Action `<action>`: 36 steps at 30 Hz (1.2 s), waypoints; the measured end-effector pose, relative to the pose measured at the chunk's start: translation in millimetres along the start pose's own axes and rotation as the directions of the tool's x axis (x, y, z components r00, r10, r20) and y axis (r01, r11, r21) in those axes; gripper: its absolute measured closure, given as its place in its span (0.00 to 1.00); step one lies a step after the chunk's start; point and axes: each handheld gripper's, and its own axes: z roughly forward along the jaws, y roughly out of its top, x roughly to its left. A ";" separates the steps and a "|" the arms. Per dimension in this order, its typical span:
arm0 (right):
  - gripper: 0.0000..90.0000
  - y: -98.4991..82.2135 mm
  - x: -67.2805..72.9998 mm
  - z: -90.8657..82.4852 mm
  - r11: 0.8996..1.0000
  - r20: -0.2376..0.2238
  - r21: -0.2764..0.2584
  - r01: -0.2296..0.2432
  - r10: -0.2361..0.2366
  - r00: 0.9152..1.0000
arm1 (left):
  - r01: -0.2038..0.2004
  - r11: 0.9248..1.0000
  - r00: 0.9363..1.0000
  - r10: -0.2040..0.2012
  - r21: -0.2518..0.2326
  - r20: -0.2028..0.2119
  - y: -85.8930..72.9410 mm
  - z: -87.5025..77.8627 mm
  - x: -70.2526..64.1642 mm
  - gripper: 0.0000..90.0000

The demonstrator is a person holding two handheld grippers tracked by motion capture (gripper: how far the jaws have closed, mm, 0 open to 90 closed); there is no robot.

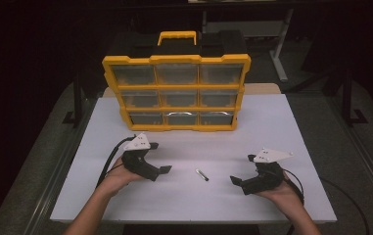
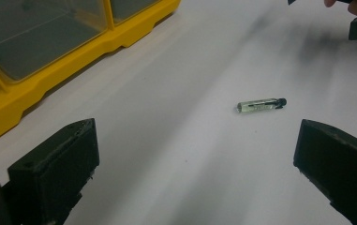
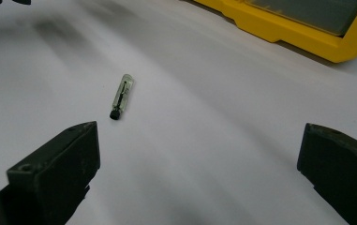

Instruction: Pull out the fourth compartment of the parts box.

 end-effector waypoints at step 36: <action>0.00 0.1 -0.2 0.2 1.000 -0.002 -0.001 -0.007 0.007 1.000 | -0.022 1.000 1.000 0.023 -0.018 0.016 16.7 15.3 3.2 0.01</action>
